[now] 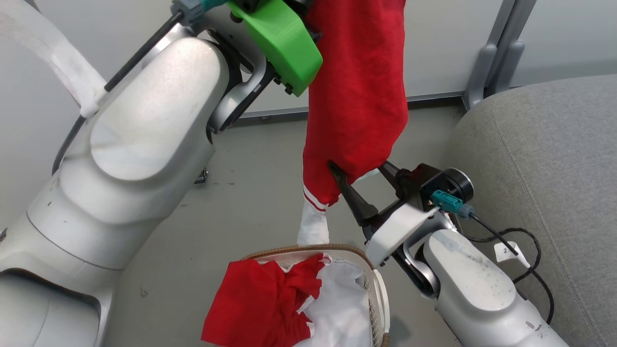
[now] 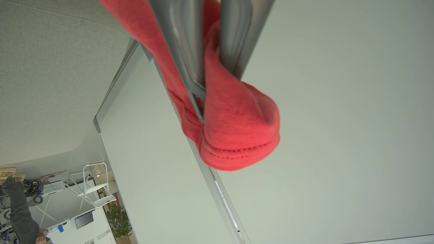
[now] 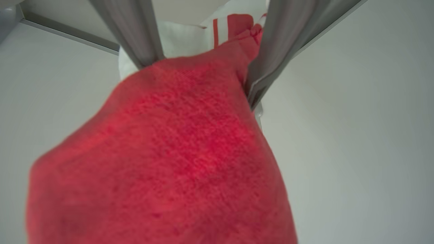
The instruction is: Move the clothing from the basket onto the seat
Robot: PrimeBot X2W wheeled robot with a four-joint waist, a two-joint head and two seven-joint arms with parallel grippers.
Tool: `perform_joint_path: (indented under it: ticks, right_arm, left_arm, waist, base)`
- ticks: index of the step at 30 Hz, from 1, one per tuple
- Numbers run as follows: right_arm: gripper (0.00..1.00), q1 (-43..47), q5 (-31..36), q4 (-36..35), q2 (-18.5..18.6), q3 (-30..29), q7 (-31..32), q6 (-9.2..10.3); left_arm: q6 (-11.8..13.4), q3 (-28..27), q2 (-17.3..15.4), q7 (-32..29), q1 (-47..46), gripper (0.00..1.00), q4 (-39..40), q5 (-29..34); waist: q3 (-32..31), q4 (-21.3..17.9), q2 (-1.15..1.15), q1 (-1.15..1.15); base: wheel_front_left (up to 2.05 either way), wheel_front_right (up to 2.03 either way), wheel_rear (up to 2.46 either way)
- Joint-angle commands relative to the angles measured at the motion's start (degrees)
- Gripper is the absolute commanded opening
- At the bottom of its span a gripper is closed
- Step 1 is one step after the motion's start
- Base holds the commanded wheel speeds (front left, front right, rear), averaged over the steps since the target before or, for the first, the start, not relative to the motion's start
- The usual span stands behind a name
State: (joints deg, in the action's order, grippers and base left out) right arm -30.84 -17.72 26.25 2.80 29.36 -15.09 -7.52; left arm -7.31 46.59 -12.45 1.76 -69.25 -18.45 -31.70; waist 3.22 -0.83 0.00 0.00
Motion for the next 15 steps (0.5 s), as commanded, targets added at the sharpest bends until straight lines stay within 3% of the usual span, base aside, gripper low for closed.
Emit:
perform_joint_path:
  ticks: [1,3,15]
  right_arm:
    - [0.38,-1.4,-0.3,0.7,0.2,-0.2,-0.1,0.06]
    - [0.02,-2.8,-0.3,1.1,0.2,-0.3,-0.1,0.06]
    - [0.00,-5.2,2.4,-1.8,0.2,-2.8,-0.1,0.06]
  left_arm:
    - [-0.1,0.1,0.0,0.3,0.5,0.00,0.3,-0.3]
    - [-0.1,0.0,-0.1,0.5,1.0,0.00,0.4,-0.7]
    - [2.2,-2.2,-2.4,3.0,8.8,0.00,-1.5,-4.9]
  waist:
    - [0.2,0.5,0.00,0.00]
    - [0.4,0.8,0.00,0.00]
    - [0.7,0.4,0.00,0.00]
  base:
    - [0.00,0.00,0.00]
    - [0.00,0.00,0.00]
    - [0.00,0.00,0.00]
